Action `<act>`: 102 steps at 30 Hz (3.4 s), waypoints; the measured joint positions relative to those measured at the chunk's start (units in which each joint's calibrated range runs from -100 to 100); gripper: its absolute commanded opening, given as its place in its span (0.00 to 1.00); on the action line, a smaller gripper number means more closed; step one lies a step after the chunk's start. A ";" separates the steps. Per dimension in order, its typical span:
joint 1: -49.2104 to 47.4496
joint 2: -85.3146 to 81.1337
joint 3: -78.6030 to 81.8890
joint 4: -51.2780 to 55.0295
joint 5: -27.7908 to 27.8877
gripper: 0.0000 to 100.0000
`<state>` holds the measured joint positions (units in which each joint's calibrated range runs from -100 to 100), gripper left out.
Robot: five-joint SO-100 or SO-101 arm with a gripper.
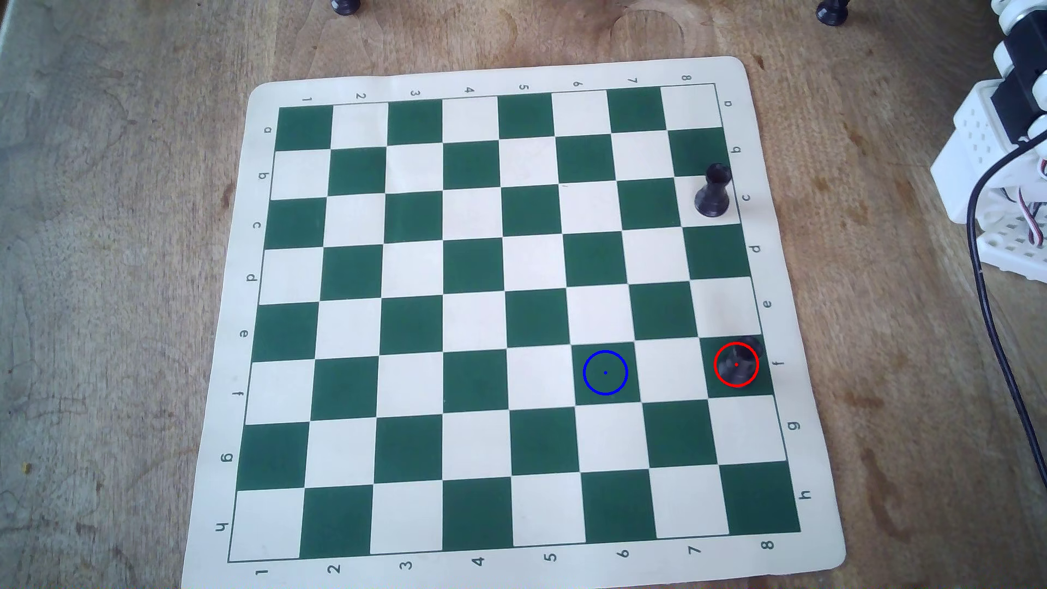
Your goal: Move the chess piece from red to blue
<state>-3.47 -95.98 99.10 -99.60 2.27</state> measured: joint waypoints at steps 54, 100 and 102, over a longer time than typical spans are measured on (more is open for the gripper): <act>8.92 0.17 -18.44 88.45 -7.57 0.28; -13.13 26.56 -50.61 179.44 -10.01 0.24; -17.11 26.39 -46.18 177.05 -11.23 0.23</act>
<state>-20.58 -69.59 52.91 77.45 -8.96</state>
